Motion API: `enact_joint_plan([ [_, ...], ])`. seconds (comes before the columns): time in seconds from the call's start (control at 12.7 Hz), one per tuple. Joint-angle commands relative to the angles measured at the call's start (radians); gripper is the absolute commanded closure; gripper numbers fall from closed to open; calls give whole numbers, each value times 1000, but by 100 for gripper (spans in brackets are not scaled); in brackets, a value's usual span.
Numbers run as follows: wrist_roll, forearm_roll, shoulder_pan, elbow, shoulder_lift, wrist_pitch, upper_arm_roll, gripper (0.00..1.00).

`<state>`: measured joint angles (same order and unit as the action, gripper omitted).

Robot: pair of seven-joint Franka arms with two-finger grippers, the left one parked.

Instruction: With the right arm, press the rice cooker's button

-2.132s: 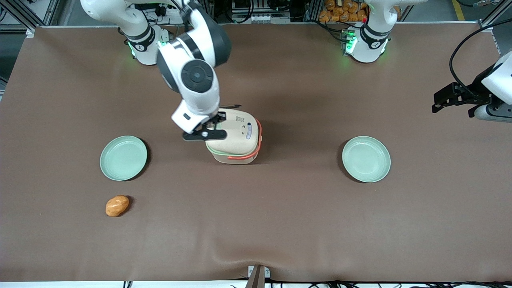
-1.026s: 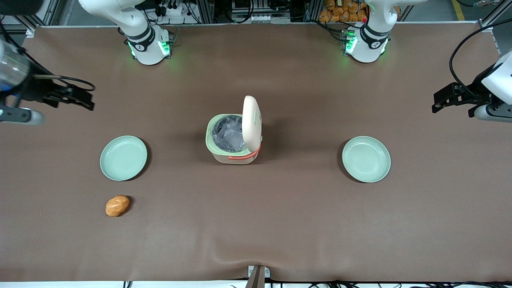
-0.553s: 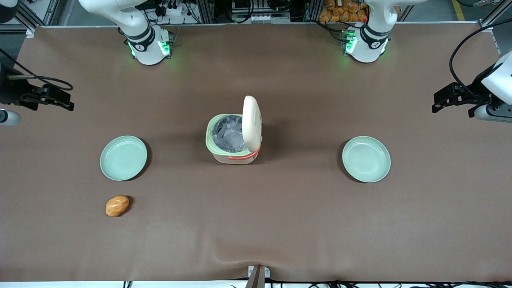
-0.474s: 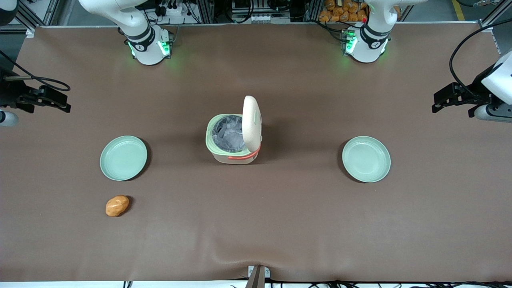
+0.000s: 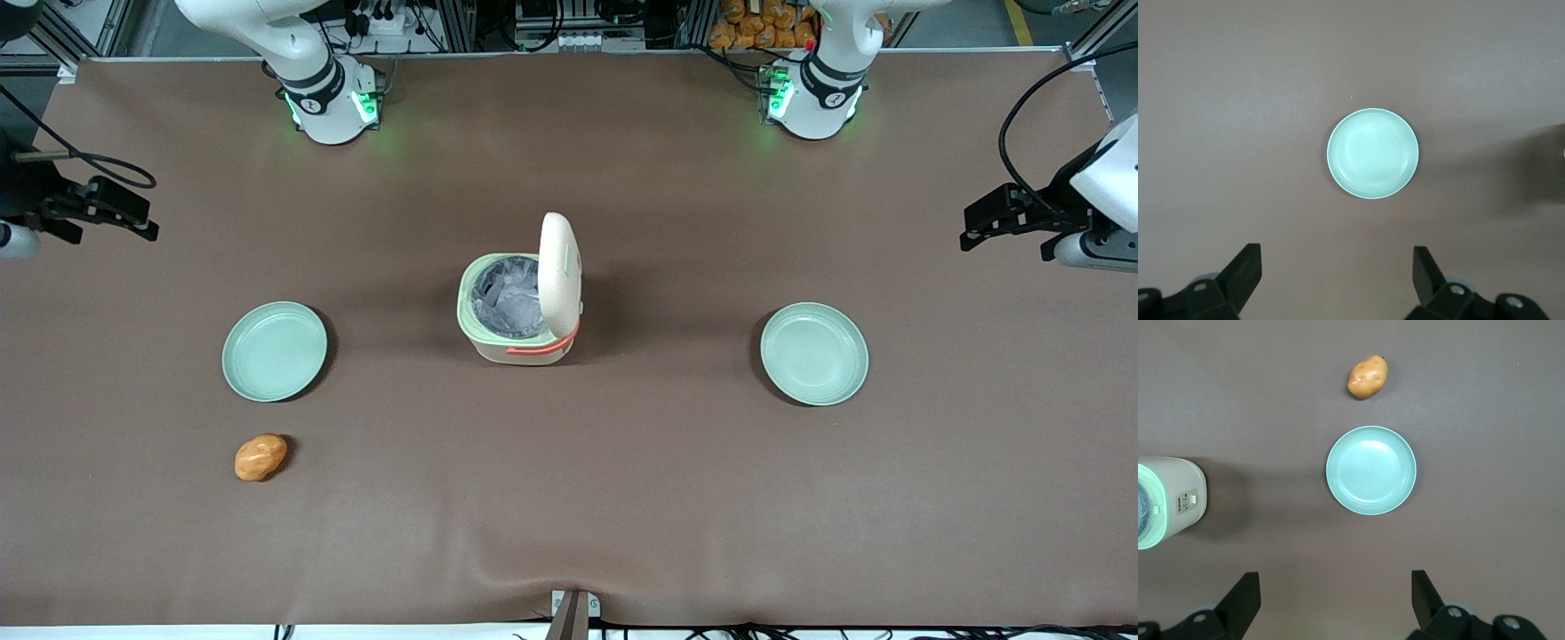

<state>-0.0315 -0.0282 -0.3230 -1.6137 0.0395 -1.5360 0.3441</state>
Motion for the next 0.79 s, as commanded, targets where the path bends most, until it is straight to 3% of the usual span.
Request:
enact_joint_plan([
  [0.0, -11, 16, 13, -35, 34, -16, -13, 0],
  [0.71, -7, 14, 36, -25, 25, -12, -23, 0],
])
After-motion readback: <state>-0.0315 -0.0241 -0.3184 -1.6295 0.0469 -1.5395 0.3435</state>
